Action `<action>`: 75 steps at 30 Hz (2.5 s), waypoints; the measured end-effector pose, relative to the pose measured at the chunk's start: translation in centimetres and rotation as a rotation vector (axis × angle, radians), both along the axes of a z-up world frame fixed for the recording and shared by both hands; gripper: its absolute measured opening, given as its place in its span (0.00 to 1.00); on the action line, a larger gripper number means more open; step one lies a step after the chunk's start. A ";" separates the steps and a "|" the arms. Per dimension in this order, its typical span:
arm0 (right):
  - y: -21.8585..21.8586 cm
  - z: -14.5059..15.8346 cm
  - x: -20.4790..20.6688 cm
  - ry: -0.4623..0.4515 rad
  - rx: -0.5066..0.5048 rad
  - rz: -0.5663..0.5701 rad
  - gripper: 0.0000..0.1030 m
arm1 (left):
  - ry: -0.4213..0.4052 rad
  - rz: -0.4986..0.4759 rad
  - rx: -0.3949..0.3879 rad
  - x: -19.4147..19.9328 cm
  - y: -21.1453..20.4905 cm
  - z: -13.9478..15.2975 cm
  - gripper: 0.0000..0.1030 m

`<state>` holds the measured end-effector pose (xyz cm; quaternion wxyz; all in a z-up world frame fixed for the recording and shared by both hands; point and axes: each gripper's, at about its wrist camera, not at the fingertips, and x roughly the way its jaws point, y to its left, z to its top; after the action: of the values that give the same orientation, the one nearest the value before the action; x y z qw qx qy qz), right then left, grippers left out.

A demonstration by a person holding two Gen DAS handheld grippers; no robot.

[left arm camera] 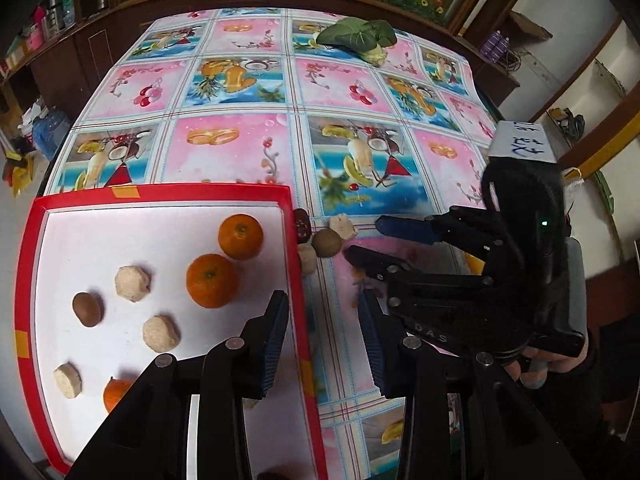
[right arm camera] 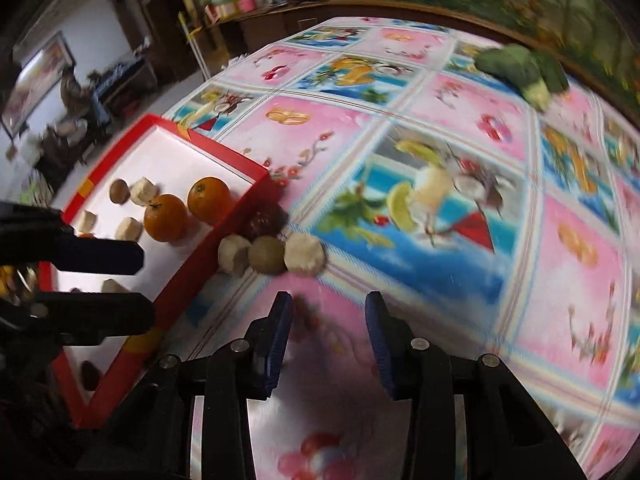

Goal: Organize fruits
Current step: 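Return to the pile and grasp a beige cylindrical piece with the right tool, then grasp a brown round nut with the left tool while the right tool holds its piece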

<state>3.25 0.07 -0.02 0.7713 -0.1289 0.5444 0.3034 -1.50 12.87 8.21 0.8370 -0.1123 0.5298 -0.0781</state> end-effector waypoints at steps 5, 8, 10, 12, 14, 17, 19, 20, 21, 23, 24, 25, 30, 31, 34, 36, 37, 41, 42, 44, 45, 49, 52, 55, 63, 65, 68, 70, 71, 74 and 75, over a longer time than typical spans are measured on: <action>1.1 -0.2 0.8 -0.017 -0.021 0.024 0.36 | -0.017 0.006 -0.007 -0.1 0.8 0.2 0.34; 1.3 -0.3 1.3 -0.016 -0.026 0.034 0.35 | -0.018 0.009 -0.010 0.0 1.0 0.1 0.34; 1.4 -0.3 1.7 -0.020 -0.024 0.038 0.35 | -0.018 0.011 -0.012 0.0 1.1 0.1 0.34; 1.6 -0.4 2.0 -0.022 -0.022 0.048 0.35 | -0.018 0.014 -0.011 -0.2 1.2 0.1 0.34; 1.5 -0.4 2.2 -0.018 -0.015 0.051 0.34 | -0.020 0.016 -0.009 -0.3 1.2 0.2 0.34; 1.4 -0.4 2.4 -0.019 -0.025 0.041 0.26 | -0.023 0.021 -0.004 -0.6 1.2 0.4 0.34; 1.0 -0.4 2.7 -0.011 -0.016 0.029 0.19 | -0.024 0.022 0.000 -0.8 1.2 0.5 0.34; 0.7 -0.4 2.8 -0.003 -0.004 0.019 0.18 | -0.027 0.020 0.003 -0.9 1.1 0.6 0.34; 0.4 -0.4 3.0 0.011 0.016 0.008 0.18 | -0.030 0.020 0.006 -1.1 1.1 0.7 0.34; 0.1 -0.4 3.2 0.026 0.037 -0.007 0.18 | -0.034 0.018 0.010 -1.4 1.0 1.0 0.34; 0.1 -0.4 3.3 0.034 0.049 -0.014 0.20 | -0.036 0.019 0.013 -1.6 0.9 1.1 0.34; 0.1 -0.4 3.4 0.039 0.057 -0.018 0.24 | -0.036 0.020 0.015 -1.7 0.9 1.2 0.34; 1.0 -0.5 3.4 0.016 0.038 -0.030 0.28 | -0.036 0.021 0.023 -2.4 0.7 1.5 0.34; 1.1 -0.5 3.3 0.012 0.027 -0.030 0.27 | -0.034 0.022 0.025 -2.4 0.6 1.5 0.34; 0.9 -0.4 3.2 0.007 0.009 -0.066 0.19 | -0.024 0.021 0.026 -2.3 0.3 1.4 0.34; -0.2 -0.3 2.9 0.027 0.023 -0.110 0.19 | -0.017 0.015 0.031 -2.0 -0.2 1.2 0.34; -0.9 -0.3 2.5 0.034 0.029 -0.135 0.19 | -0.014 0.010 0.036 -1.8 -0.4 1.0 0.34; -4.1 0.1 0.4 0.048 0.046 -0.231 0.19 | 0.000 -0.020 0.058 -0.3 -1.9 0.4 0.34; -5.1 0.2 -0.2 0.050 0.057 -0.258 0.19 | 0.003 -0.027 0.064 0.3 -2.3 0.2 0.34; -6.8 0.5 -1.5 0.054 0.076 -0.301 0.19 | 0.010 -0.044 0.091 1.5 -3.1 -0.1 0.34; -7.8 0.6 -2.4 0.054 0.082 -0.330 0.19 | 0.012 -0.053 0.108 2.2 -3.6 -0.2 0.34; -10.4 1.1 -4.5 0.046 0.100 -0.391 0.19 | 0.036 -0.068 0.183 5.7 -5.0 -1.0 0.34; -11.4 1.1 -4.9 0.048 0.127 -0.411 0.19 | 0.073 -0.069 0.229 7.9 -5.7 -2.1 0.32; -11.7 1.1 -4.8 0.050 0.146 -0.414 0.19 | 0.102 -0.067 0.268 9.5 -6.2 -3.2 0.27; -11.9 1.0 -4.8 0.054 0.166 -0.412 0.19 | 0.127 -0.068 0.319 10.4 -6.8 -4.3 0.26; -11.8 1.1 -4.8 0.051 0.161 -0.412 0.19 | 0.121 -0.065 0.337 10.5 -6.9 -4.3 0.23; -11.6 1.1 -4.8 0.049 0.151 -0.415 0.19 | 0.120 -0.062 0.361 10.3 -7.2 -4.3 0.20; -11.6 1.1 -4.8 0.048 0.144 -0.419 0.19 | 0.124 -0.059 0.360 10.1 -7.2 -4.2 0.20; -11.6 1.2 -4.9 0.048 0.141 -0.420 0.19 | 0.127 -0.058 0.355 10.1 -7.1 -4.2 0.20; -11.5 1.2 -5.0 0.044 0.129 -0.422 0.19 | 0.138 -0.055 0.344 10.0 -6.9 -4.1 0.23; -11.5 1.2 -5.0 0.044 0.127 -0.422 0.19 | 0.140 -0.054 0.343 10.0 -6.8 -4.1 0.24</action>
<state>-1.74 -11.39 1.18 0.8123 0.0435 0.5558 0.1716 8.48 6.08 4.14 0.8025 0.0411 0.5952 -0.0008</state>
